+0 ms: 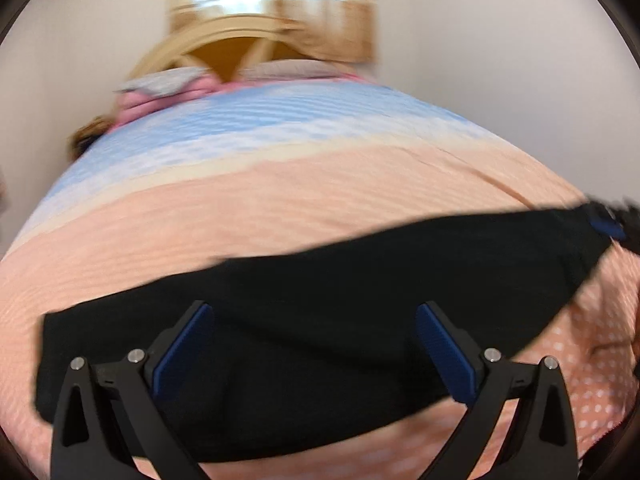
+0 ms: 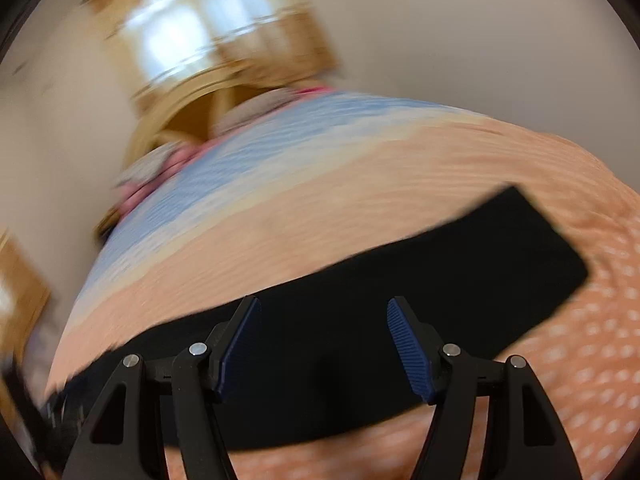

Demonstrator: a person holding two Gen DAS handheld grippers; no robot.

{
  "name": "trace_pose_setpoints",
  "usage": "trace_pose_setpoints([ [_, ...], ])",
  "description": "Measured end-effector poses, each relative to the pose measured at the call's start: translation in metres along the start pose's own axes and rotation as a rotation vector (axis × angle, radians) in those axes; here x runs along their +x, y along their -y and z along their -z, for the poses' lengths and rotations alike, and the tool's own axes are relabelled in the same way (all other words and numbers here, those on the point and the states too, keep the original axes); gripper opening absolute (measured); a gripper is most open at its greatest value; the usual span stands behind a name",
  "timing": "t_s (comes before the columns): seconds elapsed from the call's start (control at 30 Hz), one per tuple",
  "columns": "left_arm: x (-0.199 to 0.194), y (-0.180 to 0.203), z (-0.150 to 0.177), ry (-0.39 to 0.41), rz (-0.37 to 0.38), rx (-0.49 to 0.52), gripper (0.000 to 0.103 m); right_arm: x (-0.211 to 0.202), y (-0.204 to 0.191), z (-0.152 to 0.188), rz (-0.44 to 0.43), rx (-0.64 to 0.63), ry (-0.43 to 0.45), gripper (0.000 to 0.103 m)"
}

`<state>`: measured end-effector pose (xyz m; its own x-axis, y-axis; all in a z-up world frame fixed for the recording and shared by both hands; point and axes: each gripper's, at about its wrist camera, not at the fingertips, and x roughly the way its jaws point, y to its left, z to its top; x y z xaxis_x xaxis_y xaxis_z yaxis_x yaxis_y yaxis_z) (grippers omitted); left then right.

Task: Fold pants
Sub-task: 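Grasp the pants end with the left tool while the right tool lifts the fold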

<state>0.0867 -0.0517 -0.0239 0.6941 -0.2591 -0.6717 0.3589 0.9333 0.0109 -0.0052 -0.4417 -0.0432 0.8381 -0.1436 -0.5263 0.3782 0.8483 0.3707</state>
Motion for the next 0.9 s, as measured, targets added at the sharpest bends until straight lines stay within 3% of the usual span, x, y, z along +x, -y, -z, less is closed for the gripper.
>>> trace_pose_setpoints([
  [0.1,-0.009,-0.071,0.013,-0.03,-0.13,-0.123,0.103,0.006,-0.064,0.019,-0.15,-0.187,-0.058,0.056],
  [0.17,-0.015,-0.119,0.032,-0.066,-0.218,-0.227,0.103,0.016,-0.111,0.04,-0.254,-0.3,-0.13,0.056],
  [0.27,-0.026,-0.162,0.057,-0.094,-0.278,-0.329,0.103,0.032,-0.17,0.077,-0.348,-0.46,-0.207,0.056],
  [0.33,-0.033,-0.185,0.07,-0.094,-0.308,-0.379,0.103,0.039,-0.198,0.097,-0.373,-0.552,-0.236,0.048],
  [0.5,-0.028,-0.218,0.088,-0.085,-0.27,-0.498,0.103,0.05,-0.258,0.136,-0.451,-0.757,-0.28,0.047],
  [0.6,-0.014,-0.225,0.1,-0.117,-0.192,-0.568,0.103,0.061,-0.275,0.158,-0.403,-0.859,-0.278,0.046],
  [0.63,-0.012,-0.224,0.101,-0.112,-0.199,-0.563,0.103,0.068,-0.278,0.165,-0.379,-0.869,-0.282,0.044],
  [0.73,-0.009,-0.216,0.098,-0.111,-0.214,-0.494,0.101,0.069,-0.282,0.173,-0.381,-0.836,-0.274,0.013],
  [0.77,-0.01,-0.215,0.097,-0.106,-0.21,-0.49,0.098,0.069,-0.286,0.174,-0.4,-0.821,-0.297,0.011],
  [0.83,-0.012,-0.22,0.093,-0.085,-0.177,-0.489,0.069,0.068,-0.289,0.178,-0.394,-0.834,-0.288,0.011],
  [0.9,-0.014,-0.223,0.091,-0.083,-0.165,-0.495,0.062,0.067,-0.291,0.18,-0.395,-0.84,-0.291,0.011],
])
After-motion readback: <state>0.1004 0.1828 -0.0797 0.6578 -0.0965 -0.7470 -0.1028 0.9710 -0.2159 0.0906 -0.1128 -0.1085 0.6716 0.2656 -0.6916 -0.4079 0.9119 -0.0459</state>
